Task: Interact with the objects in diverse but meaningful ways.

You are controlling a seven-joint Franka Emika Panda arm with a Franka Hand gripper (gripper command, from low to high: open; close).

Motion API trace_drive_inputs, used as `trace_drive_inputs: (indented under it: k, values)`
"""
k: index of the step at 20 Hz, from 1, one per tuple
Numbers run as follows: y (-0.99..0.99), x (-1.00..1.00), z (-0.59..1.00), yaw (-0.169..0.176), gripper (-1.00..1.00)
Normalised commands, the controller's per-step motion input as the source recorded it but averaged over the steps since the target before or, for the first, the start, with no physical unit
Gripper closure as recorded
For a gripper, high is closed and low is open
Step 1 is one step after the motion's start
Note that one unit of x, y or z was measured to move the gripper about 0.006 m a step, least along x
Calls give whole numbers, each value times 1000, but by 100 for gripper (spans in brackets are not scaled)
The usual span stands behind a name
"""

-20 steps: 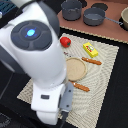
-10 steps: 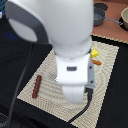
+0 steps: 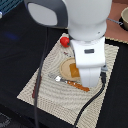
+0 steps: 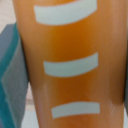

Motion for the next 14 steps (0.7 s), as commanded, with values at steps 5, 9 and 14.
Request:
trace_drive_inputs:
  k: [5, 9, 14]
  values:
    - [449, -679, -197, 117, 100]
    - [235, -680, -236, 93, 100]
    - [46, -310, -191, 76, 100]
